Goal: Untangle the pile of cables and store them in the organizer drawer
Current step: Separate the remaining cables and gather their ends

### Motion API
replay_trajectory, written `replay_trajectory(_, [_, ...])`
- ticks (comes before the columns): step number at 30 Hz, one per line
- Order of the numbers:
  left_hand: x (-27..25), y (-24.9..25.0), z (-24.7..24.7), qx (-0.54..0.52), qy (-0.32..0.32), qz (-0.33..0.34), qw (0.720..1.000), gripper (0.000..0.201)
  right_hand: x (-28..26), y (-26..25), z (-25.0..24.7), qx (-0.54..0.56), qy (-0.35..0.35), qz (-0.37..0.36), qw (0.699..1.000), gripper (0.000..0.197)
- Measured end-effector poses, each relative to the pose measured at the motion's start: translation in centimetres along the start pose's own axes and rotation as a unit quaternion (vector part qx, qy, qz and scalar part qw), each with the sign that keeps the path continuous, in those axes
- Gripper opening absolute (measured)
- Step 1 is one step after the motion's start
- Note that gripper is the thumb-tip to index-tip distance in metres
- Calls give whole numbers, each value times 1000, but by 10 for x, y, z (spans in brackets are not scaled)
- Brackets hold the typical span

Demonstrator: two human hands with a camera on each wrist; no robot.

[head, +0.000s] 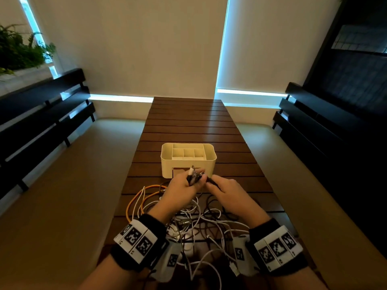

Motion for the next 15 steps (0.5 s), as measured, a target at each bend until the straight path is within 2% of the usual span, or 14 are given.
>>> replay_trajectory(3, [-2,-3,2,-78,-6,-19,997,19,-4,-1,7,23,10,-9,1000,14])
replay_trajectory(6, [-7,-1,2,-114,72,-31,990,8,-7,3,11,76,14,8,997,21])
replay_trajectory(8, [-11,7,-12,-125,140,-31,982,8,-10,16,9,84,-7,48,995,24])
replay_trajectory(9, [-11,9,-25,-162,192,-41,967,8,-13,27,6,72,-22,70,995,22])
replay_trajectory(11, [-8,10,-62,-280,327,-71,900,9,-20,55,-2,39,-37,117,992,20])
replay_trajectory(12, [-6,5,-82,-317,377,-84,866,9,-25,68,-6,37,-31,137,989,22])
replay_trajectory(13, [-4,1,-98,-324,400,-96,852,9,-30,79,-10,46,-18,152,987,25])
replay_trajectory(14, [-1,-6,-107,-290,396,-110,864,13,-34,86,-13,59,3,157,986,29])
replay_trajectory(15, [1,-11,-110,-219,368,-126,895,16,-37,88,-16,74,29,155,985,32])
Point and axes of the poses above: each hand's wrist, its own x-axis towards the middle knuckle, its own z-axis out of the palm, y = z × x, the point moved 1 cm from there along x, towards the middle knuckle, and after that the axes turned 9 degrees about x, right-handed, at the moved point
